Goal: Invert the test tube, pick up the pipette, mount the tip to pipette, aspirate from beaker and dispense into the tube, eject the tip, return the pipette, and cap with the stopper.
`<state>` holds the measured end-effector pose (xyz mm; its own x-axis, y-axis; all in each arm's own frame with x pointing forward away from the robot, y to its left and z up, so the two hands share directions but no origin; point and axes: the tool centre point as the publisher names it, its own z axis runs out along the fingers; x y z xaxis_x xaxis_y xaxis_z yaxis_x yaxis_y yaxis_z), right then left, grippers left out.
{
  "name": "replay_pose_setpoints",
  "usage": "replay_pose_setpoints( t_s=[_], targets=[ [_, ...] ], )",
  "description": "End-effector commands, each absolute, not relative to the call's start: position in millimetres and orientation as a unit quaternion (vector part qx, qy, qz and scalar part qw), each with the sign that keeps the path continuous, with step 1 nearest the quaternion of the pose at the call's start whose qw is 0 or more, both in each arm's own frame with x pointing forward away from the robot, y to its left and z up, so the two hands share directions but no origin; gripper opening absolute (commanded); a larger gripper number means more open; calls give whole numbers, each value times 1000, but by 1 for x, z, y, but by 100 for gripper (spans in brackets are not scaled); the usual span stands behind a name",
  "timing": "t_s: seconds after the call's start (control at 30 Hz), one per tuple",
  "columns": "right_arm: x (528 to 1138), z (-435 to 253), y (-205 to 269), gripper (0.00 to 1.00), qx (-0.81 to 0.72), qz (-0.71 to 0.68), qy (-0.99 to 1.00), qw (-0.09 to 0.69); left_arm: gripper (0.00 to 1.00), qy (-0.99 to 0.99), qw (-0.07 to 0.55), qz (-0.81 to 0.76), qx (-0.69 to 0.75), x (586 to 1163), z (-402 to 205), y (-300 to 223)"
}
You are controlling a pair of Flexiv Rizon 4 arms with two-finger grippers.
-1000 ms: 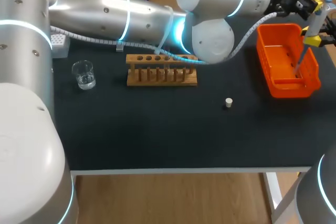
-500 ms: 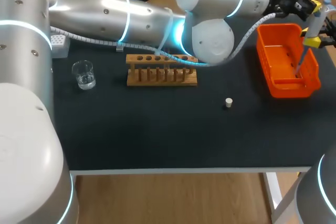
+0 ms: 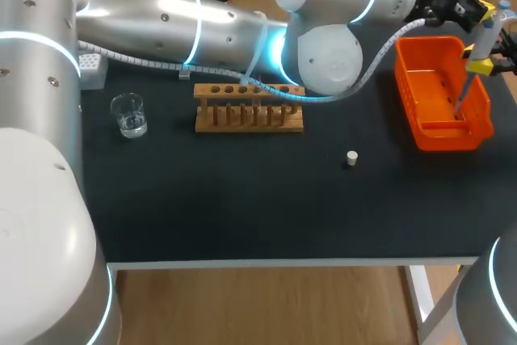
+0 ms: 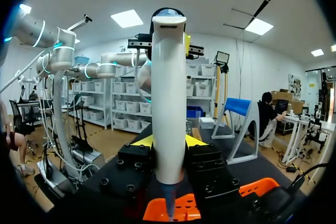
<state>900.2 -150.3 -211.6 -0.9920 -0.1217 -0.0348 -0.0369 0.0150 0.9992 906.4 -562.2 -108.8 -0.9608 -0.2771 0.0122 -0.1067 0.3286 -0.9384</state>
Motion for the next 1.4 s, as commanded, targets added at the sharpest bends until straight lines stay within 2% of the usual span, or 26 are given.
replay_pose_setpoints(
  t_s=[0.03,0.57,0.9,1.4],
  targets=[
    [901,-201,-150,0,57,-699,-713,32,0,809,75,-573,-109,910,-125,-565],
    [901,-201,-150,0,57,-699,-713,32,0,810,79,-571,-107,911,-135,-563],
    [901,-201,-150,0,57,-699,-713,32,0,799,108,-580,-117,908,-114,-546],
    [901,-201,-150,0,57,-699,-713,32,0,810,116,-564,-111,911,-85,-535]
  ],
)
